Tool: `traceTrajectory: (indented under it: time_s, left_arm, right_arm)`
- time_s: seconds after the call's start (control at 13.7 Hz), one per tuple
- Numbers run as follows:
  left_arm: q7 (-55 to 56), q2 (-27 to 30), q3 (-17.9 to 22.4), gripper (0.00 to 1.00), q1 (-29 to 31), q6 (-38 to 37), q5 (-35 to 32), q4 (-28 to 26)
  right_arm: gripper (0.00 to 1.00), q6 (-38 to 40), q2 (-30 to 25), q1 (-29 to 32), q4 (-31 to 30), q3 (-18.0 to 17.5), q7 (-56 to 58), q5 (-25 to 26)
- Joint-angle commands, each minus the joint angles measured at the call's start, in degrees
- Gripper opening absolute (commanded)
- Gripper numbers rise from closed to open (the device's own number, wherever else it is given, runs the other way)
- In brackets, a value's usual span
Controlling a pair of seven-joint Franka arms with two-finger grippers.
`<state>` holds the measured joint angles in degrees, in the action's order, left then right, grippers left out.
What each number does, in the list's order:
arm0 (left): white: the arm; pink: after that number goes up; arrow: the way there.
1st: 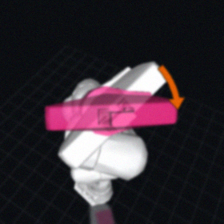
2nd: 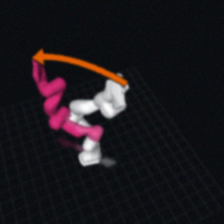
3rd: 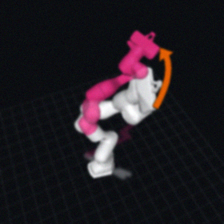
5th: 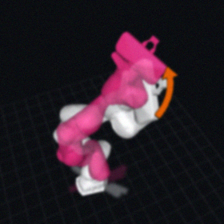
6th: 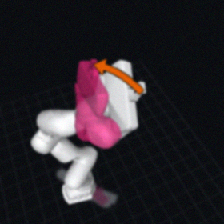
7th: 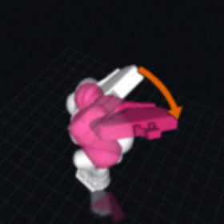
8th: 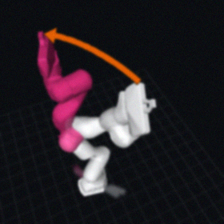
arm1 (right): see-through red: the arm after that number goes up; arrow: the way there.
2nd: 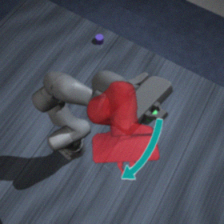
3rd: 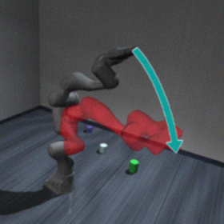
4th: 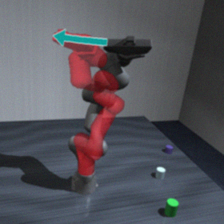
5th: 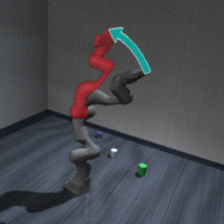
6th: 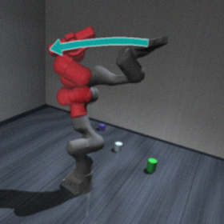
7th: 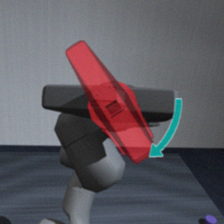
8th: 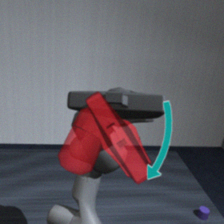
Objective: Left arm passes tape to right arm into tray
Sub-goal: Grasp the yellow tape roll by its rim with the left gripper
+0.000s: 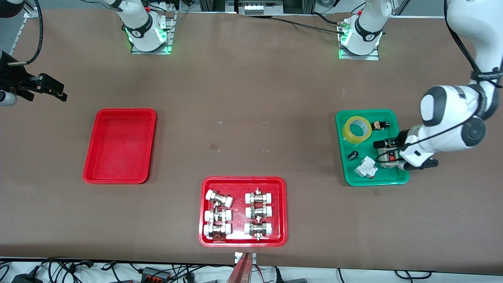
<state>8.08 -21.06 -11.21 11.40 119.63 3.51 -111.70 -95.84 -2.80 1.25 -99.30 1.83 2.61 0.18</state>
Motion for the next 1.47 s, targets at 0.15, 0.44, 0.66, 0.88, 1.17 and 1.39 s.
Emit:
traceTrajectory:
  time_s: [0.15,0.44,0.66,0.88,1.17,1.39]
  left_arm:
    - [5.88,2.69,-0.31,1.0,0.2,4.9,-1.05,-7.73]
    - [12.66,2.86,-1.45,1.0,-1.55,7.63,-1.22,-10.9]
    - [12.22,2.78,-1.45,1.0,-1.56,9.38,-3.15,-12.48]
    - [11.0,2.95,-1.45,1.0,-1.38,9.92,-4.65,-13.62]
    - [8.46,3.04,-1.54,1.0,-1.38,10.01,-4.74,-15.38]
    - [6.16,2.69,-1.54,1.0,-1.03,9.92,-4.83,-16.09]
  right_arm:
    - [1.0,1.44,0.07,0.33,0.86,0.2,0.3,-0.09]
    - [1.0,2.32,-0.02,0.85,0.86,0.28,0.21,-0.18]
    - [1.0,2.32,0.07,1.12,0.95,0.28,0.21,-0.27]
    - [1.0,2.32,-0.02,1.12,0.95,0.28,0.12,-0.36]
    - [1.0,2.41,0.07,1.3,0.95,0.28,0.12,-0.36]
    - [1.0,2.41,-0.02,1.3,0.95,0.28,0.12,-0.36]
